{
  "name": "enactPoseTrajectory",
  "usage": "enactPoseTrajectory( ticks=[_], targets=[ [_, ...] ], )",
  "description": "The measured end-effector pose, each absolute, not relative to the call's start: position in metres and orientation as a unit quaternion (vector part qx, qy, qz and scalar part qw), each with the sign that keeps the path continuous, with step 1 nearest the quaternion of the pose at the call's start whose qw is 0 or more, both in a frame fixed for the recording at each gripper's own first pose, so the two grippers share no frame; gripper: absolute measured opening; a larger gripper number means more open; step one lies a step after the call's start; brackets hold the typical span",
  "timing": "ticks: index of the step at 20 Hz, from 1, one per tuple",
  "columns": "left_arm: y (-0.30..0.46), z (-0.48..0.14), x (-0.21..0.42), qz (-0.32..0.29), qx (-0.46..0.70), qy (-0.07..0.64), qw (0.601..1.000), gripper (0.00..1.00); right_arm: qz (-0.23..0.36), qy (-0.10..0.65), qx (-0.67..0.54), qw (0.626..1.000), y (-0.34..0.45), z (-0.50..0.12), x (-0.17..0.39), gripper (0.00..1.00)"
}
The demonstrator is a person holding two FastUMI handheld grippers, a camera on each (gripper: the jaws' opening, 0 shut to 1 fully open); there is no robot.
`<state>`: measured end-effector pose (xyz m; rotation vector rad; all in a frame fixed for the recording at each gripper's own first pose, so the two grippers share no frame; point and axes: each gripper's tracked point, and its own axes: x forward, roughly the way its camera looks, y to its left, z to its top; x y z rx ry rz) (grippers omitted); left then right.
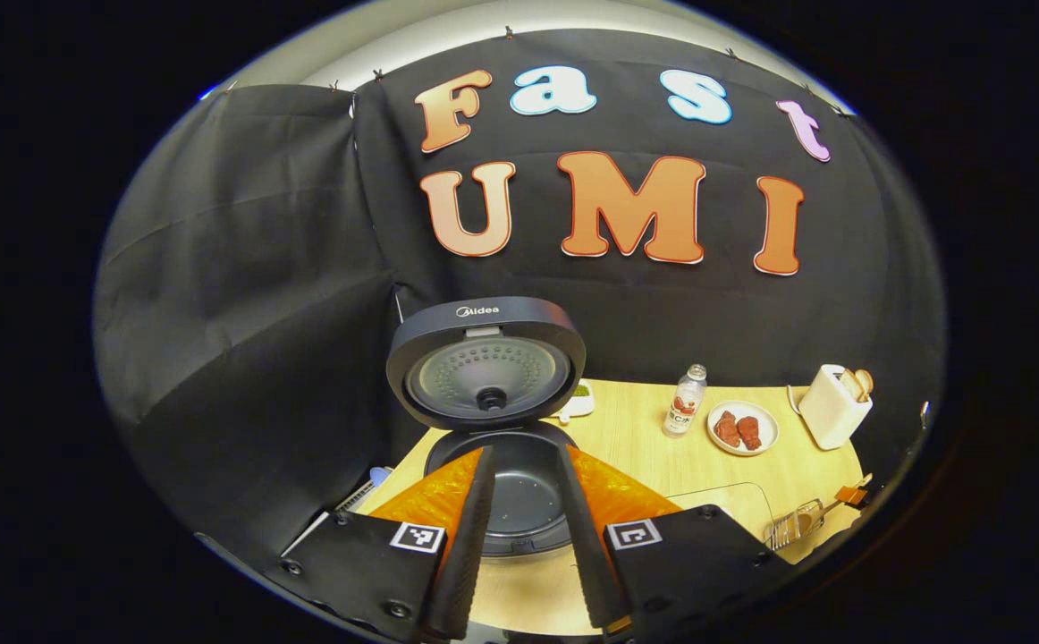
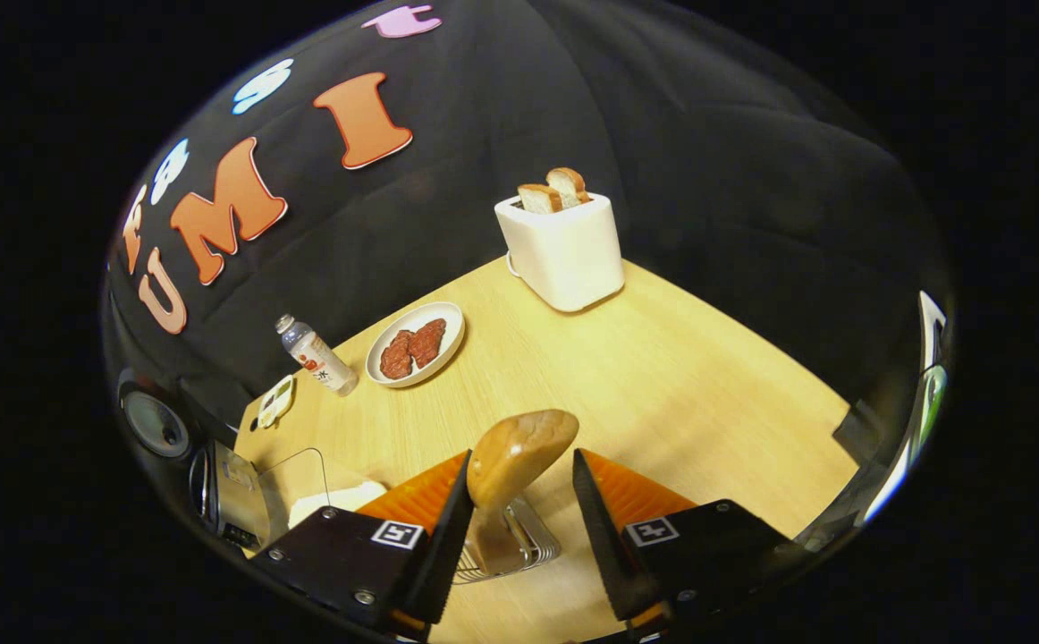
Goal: Close the left gripper, press the button to open the rice cooker; take a wooden spoon from the chopstick holder with the right hand, scoop a spoonful of rice and pour it into the rice cooker, then put the wooden spoon back into the chopstick holder.
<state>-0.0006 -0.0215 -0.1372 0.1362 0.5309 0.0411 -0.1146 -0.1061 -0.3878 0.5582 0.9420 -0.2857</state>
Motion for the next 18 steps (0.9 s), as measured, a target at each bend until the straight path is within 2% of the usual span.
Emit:
enactPoseTrajectory(
  ticks=[1,2,3,4,5,6,7,8,9,10,11,14,15,18],
  targets=[
    [-0.022,-0.138,-0.002,0.020,0.068,0.263,0.962,0.47,-0.128,0.448,0.276,0.841,-0.101,-0.390,-0.116,0.59],
    [-0.022,-0.138,-0.003,0.020,0.069,0.264,0.962,0.52,-0.121,0.446,0.287,0.839,-0.097,-0.387,-0.116,0.54],
    [-0.024,-0.138,-0.003,0.017,0.069,0.265,0.962,0.52,-0.118,0.441,0.296,0.839,-0.095,-0.384,-0.113,0.43],
    [-0.025,-0.140,-0.004,0.015,0.071,0.265,0.961,0.47,-0.119,0.435,0.298,0.841,-0.093,-0.384,-0.111,0.39],
    [-0.025,-0.140,-0.004,0.013,0.073,0.266,0.961,0.49,-0.124,0.435,0.293,0.842,-0.093,-0.386,-0.112,0.23],
    [-0.026,-0.140,-0.004,0.012,0.076,0.266,0.961,0.52,-0.126,0.431,0.292,0.844,-0.093,-0.384,-0.112,0.21],
    [-0.027,-0.139,-0.004,0.011,0.077,0.264,0.961,0.47,-0.125,0.431,0.293,0.844,-0.092,-0.384,-0.112,0.19],
    [-0.027,-0.140,-0.003,0.009,0.076,0.263,0.962,0.47,-0.125,0.429,0.291,0.846,-0.090,-0.382,-0.113,0.17],
    [-0.028,-0.140,-0.002,0.007,0.074,0.262,0.962,0.52,-0.125,0.432,0.286,0.846,-0.090,-0.381,-0.115,0.15],
    [-0.029,-0.142,-0.004,0.004,0.073,0.262,0.962,0.52,-0.125,0.430,0.281,0.849,-0.090,-0.378,-0.115,0.14],
    [-0.029,-0.144,-0.004,0.003,0.074,0.262,0.962,0.47,-0.124,0.426,0.277,0.852,-0.091,-0.373,-0.113,0.12],
    [-0.025,-0.148,-0.001,0.004,0.072,0.261,0.963,0.57,-0.125,0.405,0.273,0.864,-0.094,-0.352,-0.102,0.10],
    [-0.022,-0.149,-0.001,0.004,0.070,0.262,0.963,0.47,-0.125,0.400,0.270,0.867,-0.095,-0.343,-0.098,0.10],
    [-0.005,-0.149,0.001,0.023,0.068,0.253,0.965,0.60,-0.113,0.379,0.252,0.883,-0.092,-0.309,-0.086,0.10]
  ],
)
